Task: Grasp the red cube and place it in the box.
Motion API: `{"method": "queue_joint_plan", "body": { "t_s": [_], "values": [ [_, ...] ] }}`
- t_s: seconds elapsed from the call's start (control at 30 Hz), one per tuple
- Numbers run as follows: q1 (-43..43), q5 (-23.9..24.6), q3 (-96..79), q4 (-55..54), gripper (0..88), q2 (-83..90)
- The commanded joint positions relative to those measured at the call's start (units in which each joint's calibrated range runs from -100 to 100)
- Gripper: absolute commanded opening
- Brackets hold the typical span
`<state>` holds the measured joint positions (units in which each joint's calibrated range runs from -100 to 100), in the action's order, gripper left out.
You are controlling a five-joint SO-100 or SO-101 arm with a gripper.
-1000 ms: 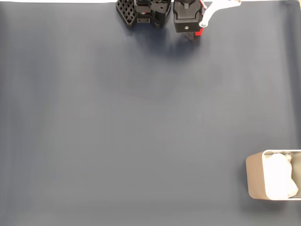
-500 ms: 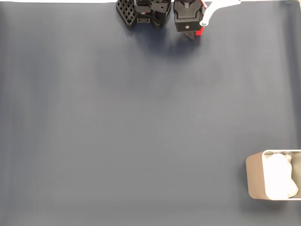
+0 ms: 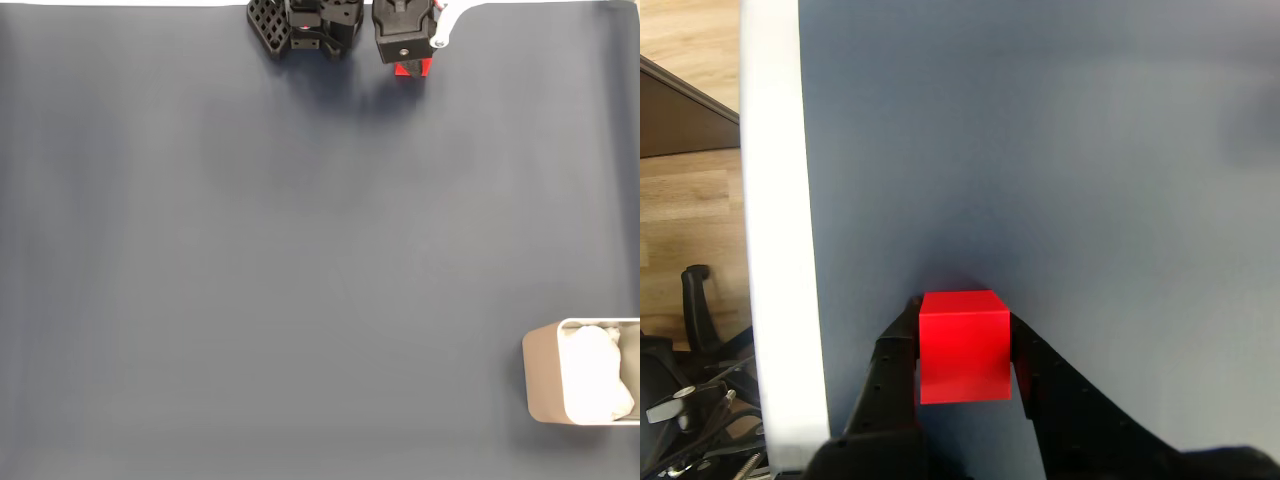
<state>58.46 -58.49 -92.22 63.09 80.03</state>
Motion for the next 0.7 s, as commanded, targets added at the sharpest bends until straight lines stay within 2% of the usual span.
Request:
{"method": "queue_joint_plan", "body": {
  "t_s": [0.0, 0.2, 0.67],
  "values": [
    [-0.2, -0.5, 0.6, -1.0, 10.5, -0.3],
    [0.0, -0.7, 0.6, -1.3, 5.4, -0.6],
    [-0.2, 0.0, 2.4, -1.4, 2.8, -1.5]
  ]
}}
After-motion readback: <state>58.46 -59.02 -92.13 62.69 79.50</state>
